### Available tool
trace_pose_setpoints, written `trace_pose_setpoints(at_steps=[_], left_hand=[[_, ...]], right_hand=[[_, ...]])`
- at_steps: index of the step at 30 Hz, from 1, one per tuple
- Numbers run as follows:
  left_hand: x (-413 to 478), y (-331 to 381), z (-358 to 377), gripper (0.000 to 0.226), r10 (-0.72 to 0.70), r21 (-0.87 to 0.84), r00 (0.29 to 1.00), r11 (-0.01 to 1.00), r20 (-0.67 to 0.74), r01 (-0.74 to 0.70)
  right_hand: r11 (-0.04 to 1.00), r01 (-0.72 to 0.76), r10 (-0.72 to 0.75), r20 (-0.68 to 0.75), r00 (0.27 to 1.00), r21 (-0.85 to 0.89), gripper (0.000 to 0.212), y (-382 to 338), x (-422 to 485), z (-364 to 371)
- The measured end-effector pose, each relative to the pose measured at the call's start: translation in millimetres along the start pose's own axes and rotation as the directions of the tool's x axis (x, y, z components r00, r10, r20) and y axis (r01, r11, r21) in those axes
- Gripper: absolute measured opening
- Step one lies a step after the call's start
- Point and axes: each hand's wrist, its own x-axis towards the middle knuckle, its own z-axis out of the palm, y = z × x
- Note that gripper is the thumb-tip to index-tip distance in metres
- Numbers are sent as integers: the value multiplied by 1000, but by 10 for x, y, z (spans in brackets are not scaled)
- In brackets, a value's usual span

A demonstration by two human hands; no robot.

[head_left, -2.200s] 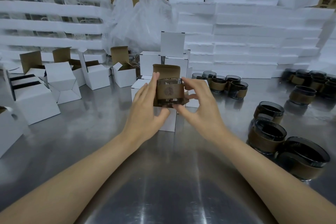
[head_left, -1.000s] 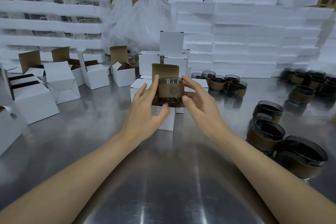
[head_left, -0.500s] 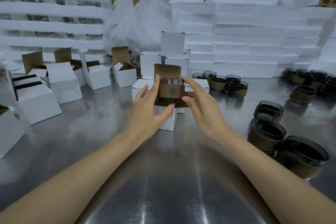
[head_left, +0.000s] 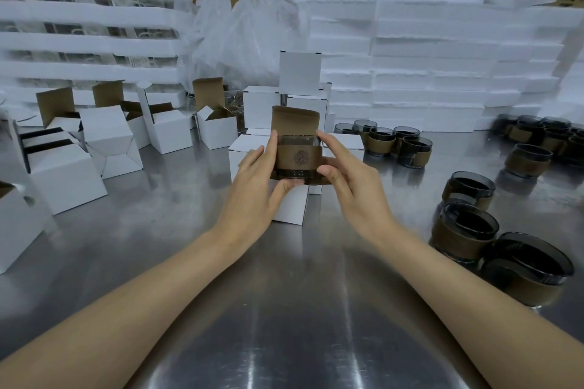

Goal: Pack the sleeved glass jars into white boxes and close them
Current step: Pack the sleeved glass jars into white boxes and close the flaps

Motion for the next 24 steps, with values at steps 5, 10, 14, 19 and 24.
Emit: trace_pose_setpoints(at_steps=[5, 10, 14, 19, 24], left_hand=[[-4, -3, 14, 76, 36, 19, 999, 999, -30, -36], [-13, -10, 21, 75, 52, 31, 998, 998, -46, -50], [-14, -8, 20, 76, 55, 31, 997, 998, -49, -53], [-20, -3, 23, 76, 65, 21, 997, 998, -53, -64], [-6, 15, 7, 78, 17, -46, 999, 999, -46, -19]], right_hand=[[1000, 0, 0, -19, 1000, 16, 43, 4, -3, 15], [1000, -2, 3, -28, 1000, 24, 43, -1, -4, 31], [1000, -6, 6, -28, 1000, 16, 43, -7, 2, 34], [1000, 0, 0, -27, 1000, 6, 42, -13, 8, 30], [999, -32, 33, -3, 999, 32, 43, -30, 3, 27]])
